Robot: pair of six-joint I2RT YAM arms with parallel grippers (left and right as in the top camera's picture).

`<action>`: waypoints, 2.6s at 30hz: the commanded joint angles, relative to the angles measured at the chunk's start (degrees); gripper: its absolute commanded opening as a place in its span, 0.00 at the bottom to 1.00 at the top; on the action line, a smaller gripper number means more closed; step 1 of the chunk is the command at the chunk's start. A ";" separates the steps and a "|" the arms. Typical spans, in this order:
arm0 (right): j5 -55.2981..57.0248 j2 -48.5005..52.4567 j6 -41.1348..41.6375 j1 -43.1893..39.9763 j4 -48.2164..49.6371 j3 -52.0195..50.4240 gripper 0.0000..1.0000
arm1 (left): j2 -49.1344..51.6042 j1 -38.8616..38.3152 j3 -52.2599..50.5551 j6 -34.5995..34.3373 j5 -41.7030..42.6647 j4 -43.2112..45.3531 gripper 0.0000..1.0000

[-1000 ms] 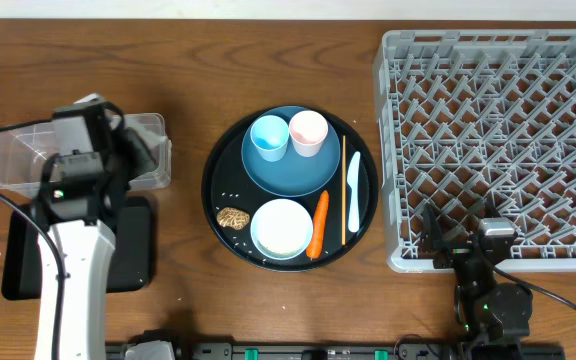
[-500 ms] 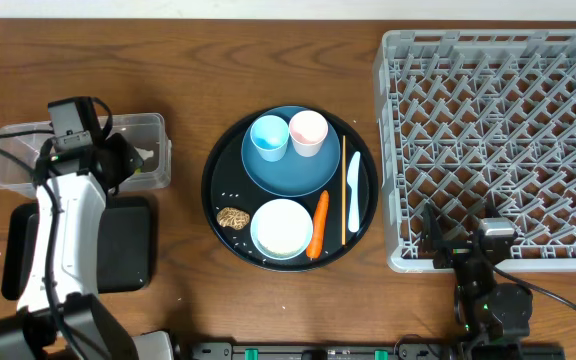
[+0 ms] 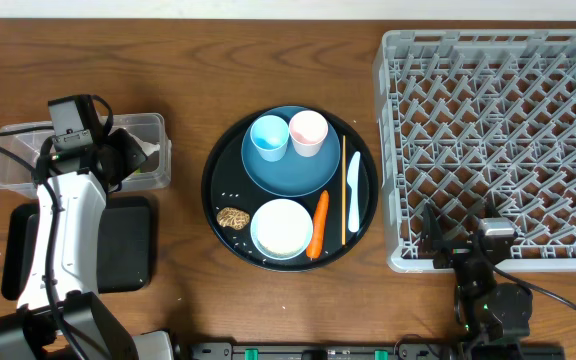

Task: Sort waste into correct bins and load items into the dishwasher rack
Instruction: 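Carry the tissue left and drop it into the clear bin, then swing the left gripper right over the carrot beside the rice bowl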

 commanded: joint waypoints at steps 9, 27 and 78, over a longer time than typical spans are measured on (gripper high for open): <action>0.46 0.00 -0.72 -0.96 -0.24 -0.07 0.99 | 0.59 0.13 1.09 -0.24 -1.81 0.50 0.07; 0.46 0.02 -0.70 -0.96 -0.24 -0.07 0.99 | 0.35 0.07 1.18 0.39 -1.73 3.54 0.36; 0.46 0.02 -0.72 -0.96 -0.24 -0.07 0.99 | -3.43 -57.48 -1.77 -16.04 -2.10 -15.39 0.35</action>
